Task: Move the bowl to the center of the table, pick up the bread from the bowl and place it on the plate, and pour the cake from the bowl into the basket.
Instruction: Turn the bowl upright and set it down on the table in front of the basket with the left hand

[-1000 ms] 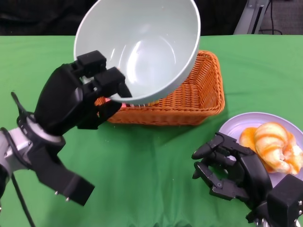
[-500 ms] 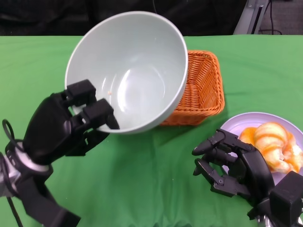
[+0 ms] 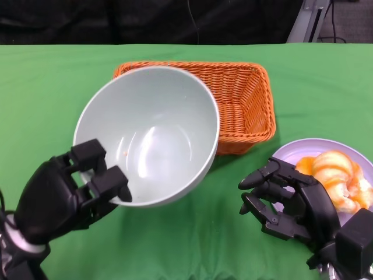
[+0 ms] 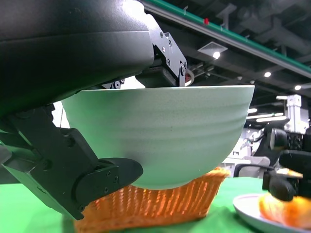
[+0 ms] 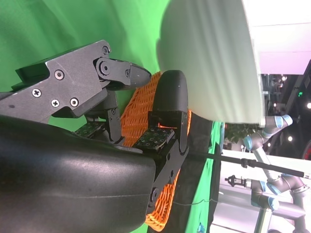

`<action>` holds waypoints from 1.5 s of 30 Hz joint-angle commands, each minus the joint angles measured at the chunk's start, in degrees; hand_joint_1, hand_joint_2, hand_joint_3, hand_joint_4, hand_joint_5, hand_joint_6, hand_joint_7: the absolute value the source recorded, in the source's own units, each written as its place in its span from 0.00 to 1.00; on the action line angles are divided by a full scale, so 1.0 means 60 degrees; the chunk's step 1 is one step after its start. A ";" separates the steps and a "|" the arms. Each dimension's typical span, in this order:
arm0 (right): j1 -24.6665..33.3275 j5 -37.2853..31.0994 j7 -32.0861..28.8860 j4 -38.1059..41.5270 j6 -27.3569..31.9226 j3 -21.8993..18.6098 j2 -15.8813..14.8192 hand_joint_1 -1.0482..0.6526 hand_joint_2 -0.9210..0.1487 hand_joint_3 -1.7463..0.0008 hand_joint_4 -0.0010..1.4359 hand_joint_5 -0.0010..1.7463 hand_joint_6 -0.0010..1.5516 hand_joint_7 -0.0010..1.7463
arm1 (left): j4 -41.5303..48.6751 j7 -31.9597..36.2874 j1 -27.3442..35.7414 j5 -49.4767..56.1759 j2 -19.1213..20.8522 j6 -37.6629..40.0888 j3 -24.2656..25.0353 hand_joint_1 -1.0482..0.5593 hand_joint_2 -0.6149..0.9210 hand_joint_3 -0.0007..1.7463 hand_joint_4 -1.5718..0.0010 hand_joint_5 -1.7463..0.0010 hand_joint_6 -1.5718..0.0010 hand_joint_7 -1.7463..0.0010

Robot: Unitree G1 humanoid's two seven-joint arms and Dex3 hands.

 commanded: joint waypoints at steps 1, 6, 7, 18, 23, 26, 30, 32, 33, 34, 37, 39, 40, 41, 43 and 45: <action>0.0065 0.0060 -0.0048 -0.0101 0.0033 -0.0070 -0.0148 0.54 0.16 0.68 0.50 0.81 0.47 0.61 | -0.0160 0.0427 0.0262 -0.0044 0.0286 0.0113 -0.0075 0.67 0.67 0.61 0.54 0.00 0.63 0.00; 0.0105 0.0129 0.0015 -0.0264 0.0233 -0.0085 -0.0202 0.53 0.15 0.70 0.50 0.80 0.47 0.61 | -0.0461 0.0456 0.0816 -0.0179 0.0424 0.0288 -0.0045 0.67 0.68 0.60 0.54 0.00 0.61 0.00; 0.0118 0.0125 -0.0007 -0.0308 0.0269 -0.0088 -0.0197 0.53 0.15 0.70 0.50 0.80 0.47 0.61 | -0.0492 0.0493 0.0881 -0.0172 0.0437 0.0323 -0.0040 0.67 0.67 0.60 0.54 0.00 0.61 0.00; 0.0195 0.0082 0.0016 -0.0401 0.0186 -0.0060 -0.0207 0.53 0.11 0.75 0.50 0.80 0.47 0.61 | -0.0634 0.0270 0.1925 -0.0500 0.0718 0.0099 0.0051 0.69 0.68 0.55 0.54 0.00 0.62 0.00; 0.0288 0.0011 -0.0081 -0.0511 0.0198 -0.0028 -0.0176 0.53 0.11 0.75 0.51 0.79 0.47 0.60 | -0.0574 0.0194 0.2123 -0.0589 0.0737 0.0030 0.0024 0.68 0.74 0.44 0.53 0.00 0.60 0.00; 0.0359 0.0019 -0.0077 -0.0628 0.0214 0.0007 -0.0149 0.53 0.10 0.75 0.51 0.79 0.47 0.60 | -0.0515 0.0136 0.2187 -0.0616 0.0738 0.0081 0.0018 0.69 0.76 0.42 0.53 0.00 0.60 0.00; 0.0387 0.0054 -0.0015 -0.0671 0.0157 0.0038 -0.0150 0.54 0.10 0.75 0.51 0.79 0.47 0.60 | -0.0294 0.0115 0.2181 -0.0595 0.0714 0.0080 -0.0032 0.69 0.75 0.40 0.54 0.00 0.60 0.01; 0.0468 0.0017 -0.0096 -0.0851 0.0289 0.0071 -0.0125 0.54 0.11 0.75 0.51 0.79 0.48 0.60 | -0.0188 0.0065 0.2197 -0.0622 0.0692 0.0067 -0.0045 0.69 0.75 0.40 0.54 0.00 0.60 0.01; 0.0513 0.0011 -0.0120 -0.0945 0.0346 0.0089 -0.0114 0.54 0.11 0.75 0.51 0.79 0.48 0.61 | -0.0144 0.0061 0.2196 -0.0616 0.0682 0.0077 -0.0054 0.70 0.75 0.40 0.54 0.00 0.60 0.01; 0.0558 0.0040 -0.0116 -0.1005 0.0361 0.0102 -0.0093 0.54 0.11 0.75 0.51 0.79 0.47 0.61 | -0.0054 0.0046 0.2186 -0.0607 0.0665 0.0113 -0.0067 0.70 0.74 0.40 0.54 0.00 0.60 0.01; 0.0651 0.0065 -0.0109 -0.1164 0.0426 0.0140 -0.0066 0.55 0.11 0.75 0.51 0.79 0.47 0.60 | 0.0187 -0.0117 0.2170 -0.0667 0.0622 0.0181 -0.0067 0.71 0.73 0.39 0.55 0.00 0.61 0.00; 0.0716 0.0046 -0.0136 -0.1315 0.0511 0.0179 -0.0056 0.55 0.11 0.74 0.50 0.79 0.47 0.60 | 0.0326 -0.0257 0.2159 -0.0722 0.0599 0.0204 -0.0068 0.71 0.74 0.39 0.55 0.00 0.62 0.00; 0.0742 0.0040 -0.0157 -0.1373 0.0533 0.0193 -0.0044 0.55 0.11 0.74 0.50 0.79 0.47 0.60 | 0.0436 -0.0263 0.2119 -0.0710 0.0568 0.0212 -0.0103 0.72 0.74 0.39 0.55 0.00 0.62 0.00; 0.0760 0.0037 -0.0175 -0.1414 0.0548 0.0206 -0.0038 0.55 0.11 0.74 0.50 0.79 0.48 0.60 | 0.0512 -0.0256 0.2088 -0.0701 0.0545 0.0216 -0.0131 0.72 0.74 0.39 0.55 0.00 0.62 0.00; 0.0790 0.0055 -0.0186 -0.1468 0.0533 0.0242 -0.0018 0.55 0.12 0.74 0.50 0.79 0.48 0.60 | 0.0768 -0.0202 0.1985 -0.0661 0.0439 0.0303 -0.0211 0.73 0.73 0.38 0.55 0.00 0.61 0.00; 0.0819 0.0060 -0.0204 -0.1514 0.0523 0.0284 -0.0006 0.54 0.12 0.74 0.50 0.79 0.47 0.60 | 0.1001 -0.0189 0.1886 -0.0647 0.0348 0.0391 -0.0279 0.75 0.73 0.38 0.55 0.00 0.61 0.00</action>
